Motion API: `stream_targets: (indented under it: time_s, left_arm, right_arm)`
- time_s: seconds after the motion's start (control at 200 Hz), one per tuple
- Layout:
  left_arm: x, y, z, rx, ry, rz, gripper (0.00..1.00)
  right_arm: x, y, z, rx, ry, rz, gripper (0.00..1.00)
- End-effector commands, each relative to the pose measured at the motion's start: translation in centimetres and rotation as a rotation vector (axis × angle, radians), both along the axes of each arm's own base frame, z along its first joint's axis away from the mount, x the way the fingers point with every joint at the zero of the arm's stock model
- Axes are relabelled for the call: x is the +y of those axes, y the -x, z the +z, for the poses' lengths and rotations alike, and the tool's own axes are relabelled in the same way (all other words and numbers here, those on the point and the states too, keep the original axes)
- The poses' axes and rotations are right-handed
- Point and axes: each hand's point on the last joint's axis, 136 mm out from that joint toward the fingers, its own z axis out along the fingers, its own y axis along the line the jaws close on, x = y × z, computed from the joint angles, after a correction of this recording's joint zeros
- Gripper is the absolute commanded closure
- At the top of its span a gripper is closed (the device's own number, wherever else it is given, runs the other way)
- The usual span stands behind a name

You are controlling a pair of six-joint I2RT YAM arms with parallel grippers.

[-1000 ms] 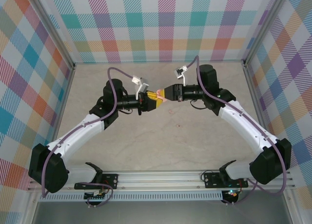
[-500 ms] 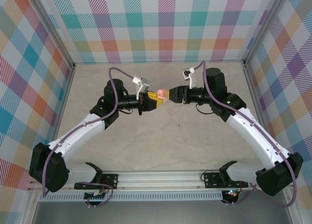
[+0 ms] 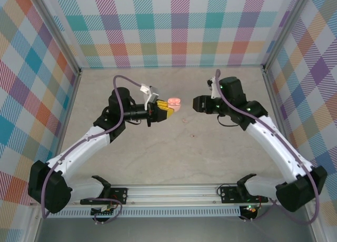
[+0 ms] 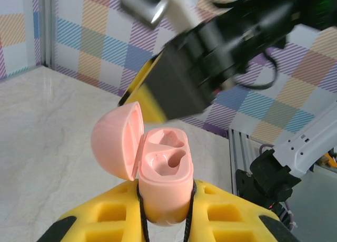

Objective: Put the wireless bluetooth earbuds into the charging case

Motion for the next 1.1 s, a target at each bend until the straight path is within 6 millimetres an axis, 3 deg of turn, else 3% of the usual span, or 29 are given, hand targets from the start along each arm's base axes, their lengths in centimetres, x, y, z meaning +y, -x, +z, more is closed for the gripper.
stream_targets:
  time_s: [0.0,0.24,0.5,0.855,1.095]
  left_arm:
    - [0.8,1.2,1.0,-0.068,0.007,-0.006,0.91]
    - [1.5,2.3,1.2,-0.067,-0.003,-0.006,0.91]
    - [2.1,3.1,1.1,-0.069,-0.012,0.009,0.91]
    - [2.4,3.4,0.9,-0.063,-0.007,0.014,0.91]
    - [2.4,3.3,0.8,-0.066,-0.009,0.019,0.91]
  right_arm:
    - [-0.3,0.2,-4.5,0.117,0.114,0.041,0.49]
    - [0.9,-0.7,-11.2,0.266,0.197,0.115,0.51]
    - [2.8,-3.4,-15.9,0.312,0.254,0.199,0.52]
    - [4.2,-6.0,-20.1,0.390,0.362,0.276,0.53]
    - [5.0,-6.8,-21.5,0.411,0.451,0.291,0.54]
